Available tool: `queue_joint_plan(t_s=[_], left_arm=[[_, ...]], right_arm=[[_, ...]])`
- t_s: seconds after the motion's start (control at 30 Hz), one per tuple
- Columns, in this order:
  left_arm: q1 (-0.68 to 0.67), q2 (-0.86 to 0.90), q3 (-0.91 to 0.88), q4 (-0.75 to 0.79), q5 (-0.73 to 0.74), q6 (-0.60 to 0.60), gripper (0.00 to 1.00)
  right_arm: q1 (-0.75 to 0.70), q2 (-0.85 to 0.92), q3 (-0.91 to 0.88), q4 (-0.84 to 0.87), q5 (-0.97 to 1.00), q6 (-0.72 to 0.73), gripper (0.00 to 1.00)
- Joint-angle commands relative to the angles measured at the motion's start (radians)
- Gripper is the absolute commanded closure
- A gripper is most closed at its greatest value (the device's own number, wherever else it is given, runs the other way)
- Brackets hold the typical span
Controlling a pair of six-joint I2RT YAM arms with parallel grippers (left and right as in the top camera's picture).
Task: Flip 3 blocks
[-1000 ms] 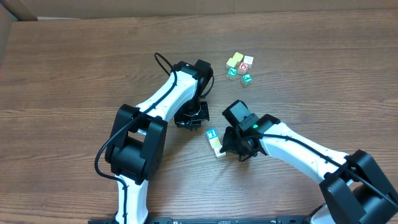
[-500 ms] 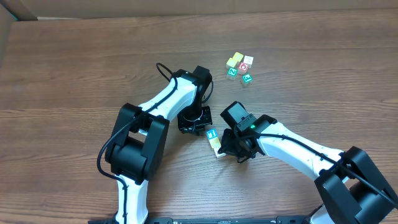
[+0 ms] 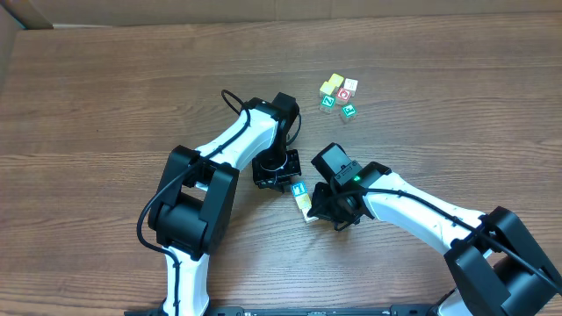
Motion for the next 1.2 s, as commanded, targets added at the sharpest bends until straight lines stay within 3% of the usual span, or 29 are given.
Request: queue_joint_plan(t_s=[0.0,1.17], left_arm=[[-0.010,-0.013,-0.007,0.001,0.019,-0.002,0.96],[-0.003,-0.013,-0.007,0.008,0.008,0.018,0.96]], right_arm=[[0.005,0.007,0.013,0.002,-0.013,0.000,0.96],[0.005,0.007,0.013,0.061,0.071,-0.035,0.96]])
